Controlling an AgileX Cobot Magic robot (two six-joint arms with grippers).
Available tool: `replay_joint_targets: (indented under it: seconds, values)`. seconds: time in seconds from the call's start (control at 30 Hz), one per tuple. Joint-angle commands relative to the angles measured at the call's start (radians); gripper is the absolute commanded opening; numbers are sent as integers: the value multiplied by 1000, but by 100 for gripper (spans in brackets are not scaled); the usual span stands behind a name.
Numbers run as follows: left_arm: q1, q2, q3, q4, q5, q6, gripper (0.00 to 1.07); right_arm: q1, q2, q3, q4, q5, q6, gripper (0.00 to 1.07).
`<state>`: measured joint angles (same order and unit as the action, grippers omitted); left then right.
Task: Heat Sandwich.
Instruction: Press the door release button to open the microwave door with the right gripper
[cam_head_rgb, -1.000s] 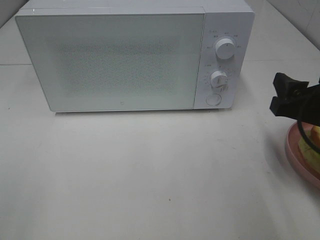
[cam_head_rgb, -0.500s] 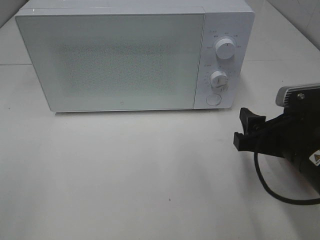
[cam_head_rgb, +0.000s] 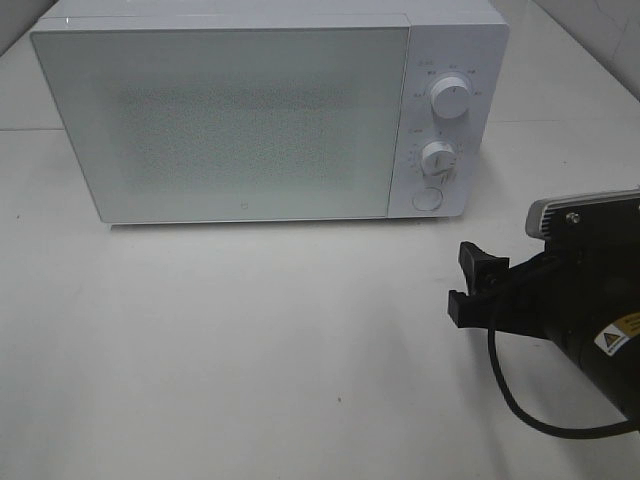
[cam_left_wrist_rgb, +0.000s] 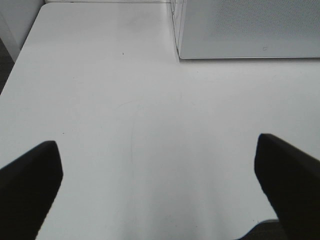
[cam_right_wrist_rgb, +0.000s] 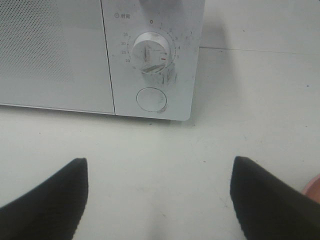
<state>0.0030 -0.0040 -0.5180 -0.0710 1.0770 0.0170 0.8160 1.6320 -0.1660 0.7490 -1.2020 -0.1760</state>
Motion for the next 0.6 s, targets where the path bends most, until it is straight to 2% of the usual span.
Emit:
replay_joint_targets:
  seconds: [0.03, 0.17, 0.27, 0.3, 0.43, 0.47, 0.5, 0.6]
  values:
    - [-5, -23, 1, 3, -5, -2, 100, 1, 0, -8, -4, -112, 50, 75]
    - [-5, -23, 1, 3, -5, -2, 100, 1, 0, -8, -4, -112, 155, 75]
    - [-5, -23, 1, 3, -5, -2, 100, 1, 0, -8, -4, -112, 382, 75]
    - [-5, -23, 1, 3, -5, -2, 100, 1, 0, -8, -4, -112, 382, 75]
    - [-5, -23, 1, 3, -5, -2, 100, 1, 0, -8, -5, -112, 730, 75]
    - [-5, -23, 1, 3, -5, -2, 100, 1, 0, -8, -5, -109, 877, 75]
    - [-5, -23, 1, 3, -5, -2, 100, 1, 0, -8, -5, -109, 877, 75]
    - [-5, -23, 1, 3, -5, -2, 100, 1, 0, -8, -5, -108, 1104, 75]
